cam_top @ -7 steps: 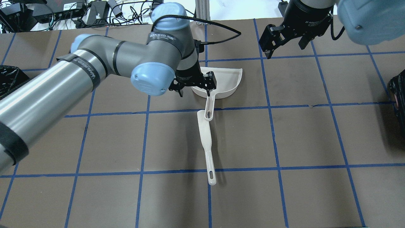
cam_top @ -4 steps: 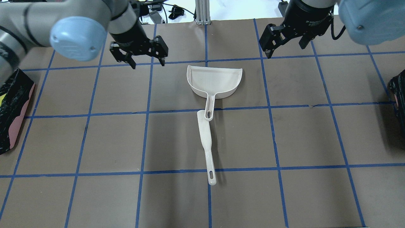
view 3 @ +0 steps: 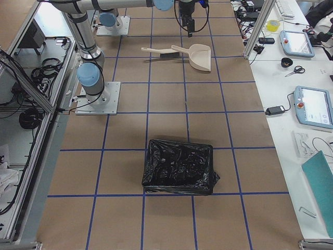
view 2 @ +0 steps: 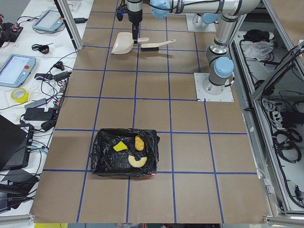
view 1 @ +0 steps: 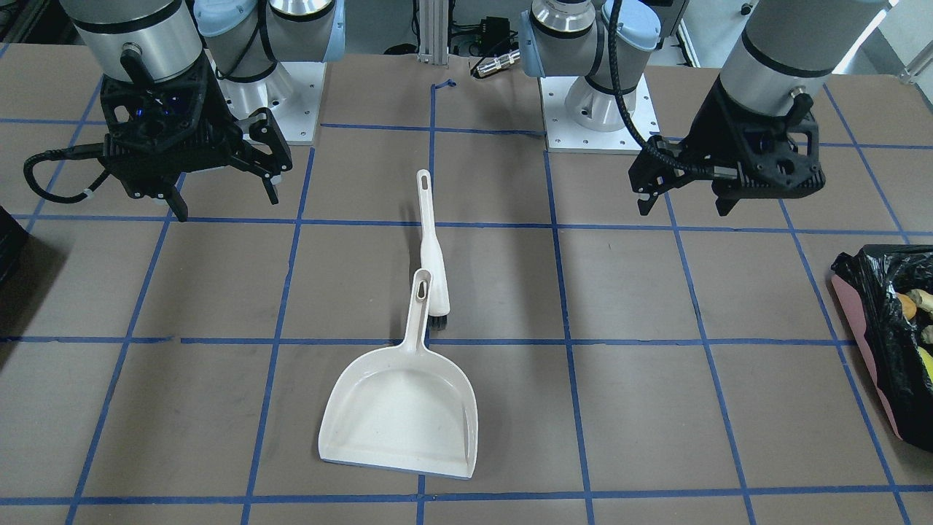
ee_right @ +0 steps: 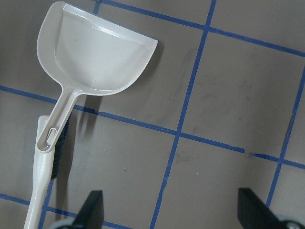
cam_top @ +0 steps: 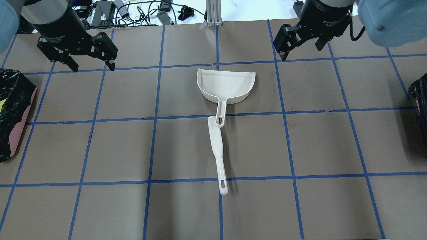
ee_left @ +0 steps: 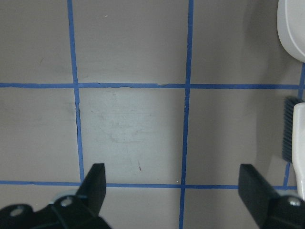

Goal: Sweep and dump trash in nearest bin

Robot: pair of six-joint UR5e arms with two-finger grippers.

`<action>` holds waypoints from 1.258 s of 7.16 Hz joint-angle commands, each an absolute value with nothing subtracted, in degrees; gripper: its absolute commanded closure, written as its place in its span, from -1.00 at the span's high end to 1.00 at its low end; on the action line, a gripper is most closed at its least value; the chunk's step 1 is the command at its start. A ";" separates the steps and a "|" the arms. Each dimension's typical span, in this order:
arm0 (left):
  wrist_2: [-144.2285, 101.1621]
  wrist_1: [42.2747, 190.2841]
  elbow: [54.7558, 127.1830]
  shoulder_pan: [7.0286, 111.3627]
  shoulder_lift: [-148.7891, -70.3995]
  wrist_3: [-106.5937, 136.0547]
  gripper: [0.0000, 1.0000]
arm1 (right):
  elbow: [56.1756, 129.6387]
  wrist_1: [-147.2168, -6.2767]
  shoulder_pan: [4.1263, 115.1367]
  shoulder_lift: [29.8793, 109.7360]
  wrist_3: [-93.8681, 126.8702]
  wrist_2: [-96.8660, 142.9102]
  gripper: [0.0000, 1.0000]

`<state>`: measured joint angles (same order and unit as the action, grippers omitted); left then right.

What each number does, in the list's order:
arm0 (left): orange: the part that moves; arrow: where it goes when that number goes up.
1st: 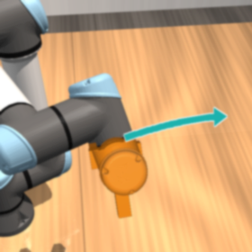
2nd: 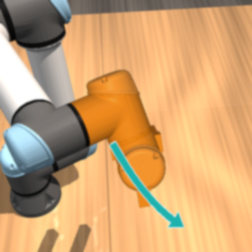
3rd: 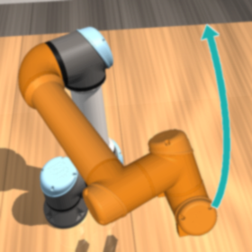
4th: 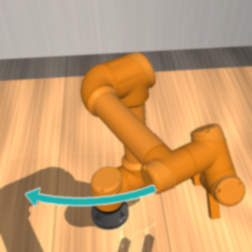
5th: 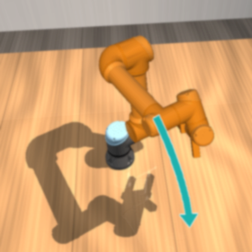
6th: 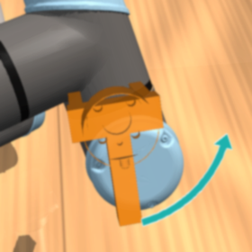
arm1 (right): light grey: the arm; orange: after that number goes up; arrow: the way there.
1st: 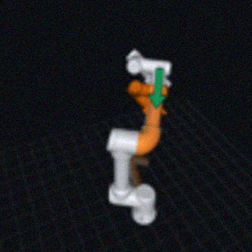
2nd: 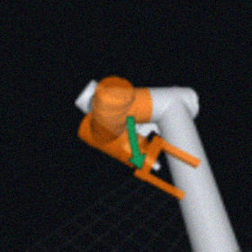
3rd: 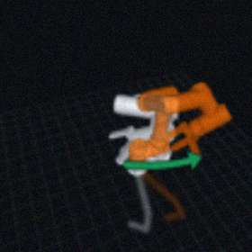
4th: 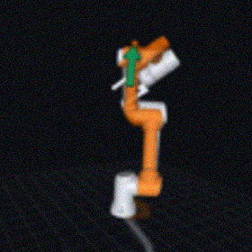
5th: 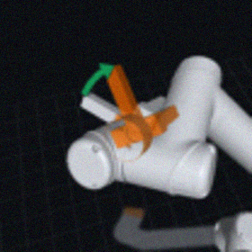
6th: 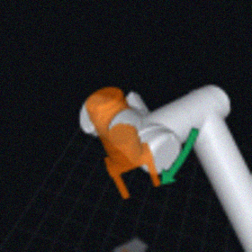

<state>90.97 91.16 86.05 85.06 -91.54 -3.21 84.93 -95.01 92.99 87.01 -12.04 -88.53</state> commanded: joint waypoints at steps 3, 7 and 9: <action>90.26 90.18 89.03 86.30 -89.04 0.17 1.00 | 84.99 -95.01 92.99 86.92 -12.04 -88.59 1.00; 87.56 88.51 89.38 86.75 -88.42 -0.27 1.00 | 84.73 -94.66 92.90 87.19 -12.04 -88.59 1.00; 87.98 88.42 89.82 87.10 -88.59 0.35 1.00 | 85.16 -94.74 92.99 87.10 -12.04 -88.59 1.00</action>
<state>88.09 88.47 89.53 86.88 -88.59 -0.05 84.83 -94.62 92.92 87.16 -12.04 -88.59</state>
